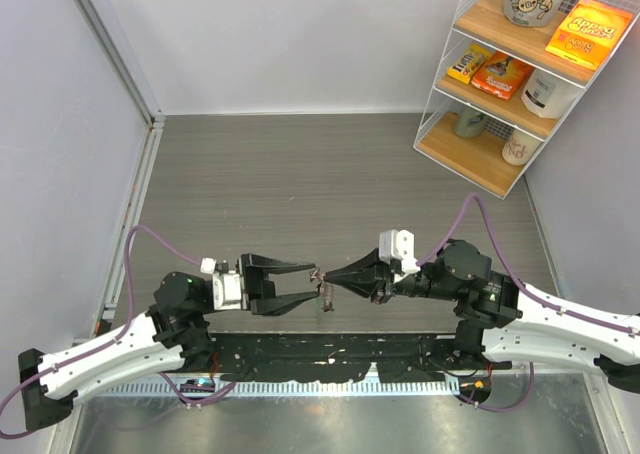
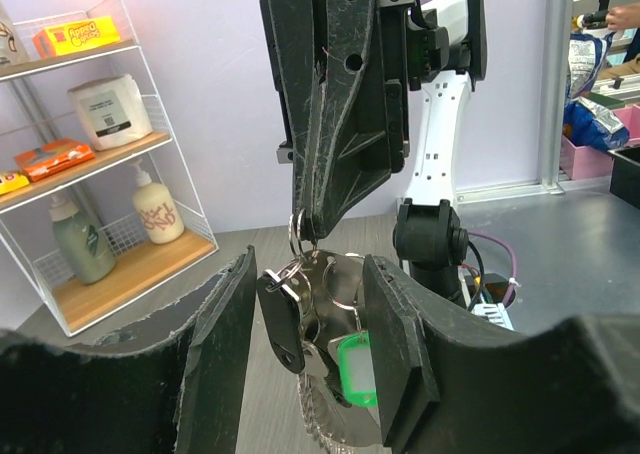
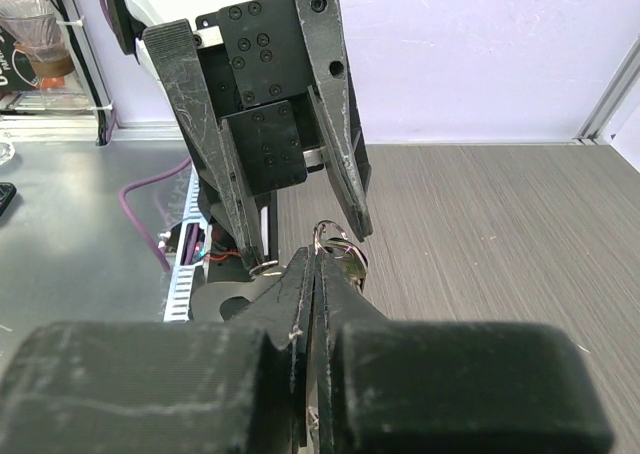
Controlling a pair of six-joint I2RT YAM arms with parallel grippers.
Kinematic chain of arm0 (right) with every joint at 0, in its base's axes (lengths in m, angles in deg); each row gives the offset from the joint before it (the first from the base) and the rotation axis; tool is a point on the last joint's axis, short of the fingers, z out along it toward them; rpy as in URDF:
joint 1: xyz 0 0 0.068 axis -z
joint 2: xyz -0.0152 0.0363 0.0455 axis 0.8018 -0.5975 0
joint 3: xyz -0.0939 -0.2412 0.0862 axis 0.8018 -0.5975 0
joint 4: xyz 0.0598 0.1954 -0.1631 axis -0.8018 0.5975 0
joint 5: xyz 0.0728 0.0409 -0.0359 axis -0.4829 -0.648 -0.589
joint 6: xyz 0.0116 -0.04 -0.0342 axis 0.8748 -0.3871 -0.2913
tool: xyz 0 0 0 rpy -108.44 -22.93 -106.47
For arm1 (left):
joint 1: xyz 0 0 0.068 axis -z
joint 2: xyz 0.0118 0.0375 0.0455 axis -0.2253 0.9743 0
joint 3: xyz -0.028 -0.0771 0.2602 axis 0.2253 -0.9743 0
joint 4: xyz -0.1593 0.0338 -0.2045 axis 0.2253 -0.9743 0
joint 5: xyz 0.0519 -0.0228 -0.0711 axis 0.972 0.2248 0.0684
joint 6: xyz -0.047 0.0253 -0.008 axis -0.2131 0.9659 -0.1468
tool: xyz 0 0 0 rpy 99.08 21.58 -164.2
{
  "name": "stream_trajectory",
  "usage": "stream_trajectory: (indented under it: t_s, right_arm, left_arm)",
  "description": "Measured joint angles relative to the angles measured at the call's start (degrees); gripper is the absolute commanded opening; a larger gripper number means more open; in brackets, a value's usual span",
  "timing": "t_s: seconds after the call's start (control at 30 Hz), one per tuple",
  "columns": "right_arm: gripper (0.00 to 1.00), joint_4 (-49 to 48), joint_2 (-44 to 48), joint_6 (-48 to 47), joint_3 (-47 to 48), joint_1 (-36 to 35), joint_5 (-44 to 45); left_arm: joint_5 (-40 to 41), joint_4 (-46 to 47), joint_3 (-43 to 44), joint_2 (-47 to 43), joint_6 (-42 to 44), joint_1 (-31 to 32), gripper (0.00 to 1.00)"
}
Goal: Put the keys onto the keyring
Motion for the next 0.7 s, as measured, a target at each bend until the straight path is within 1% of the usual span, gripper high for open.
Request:
stream_trajectory:
  t_s: [0.53, 0.7]
  right_arm:
    - [0.06, 0.0, -1.1, -0.6, 0.0, -0.1, -0.2]
    - [0.05, 0.0, -1.1, -0.6, 0.0, -0.1, -0.3]
  left_arm:
    - [-0.5, 0.1, 1.1, 1.0, -1.5, 0.0, 0.48]
    - [-0.4, 0.0, 1.1, 1.1, -1.5, 0.0, 0.41]
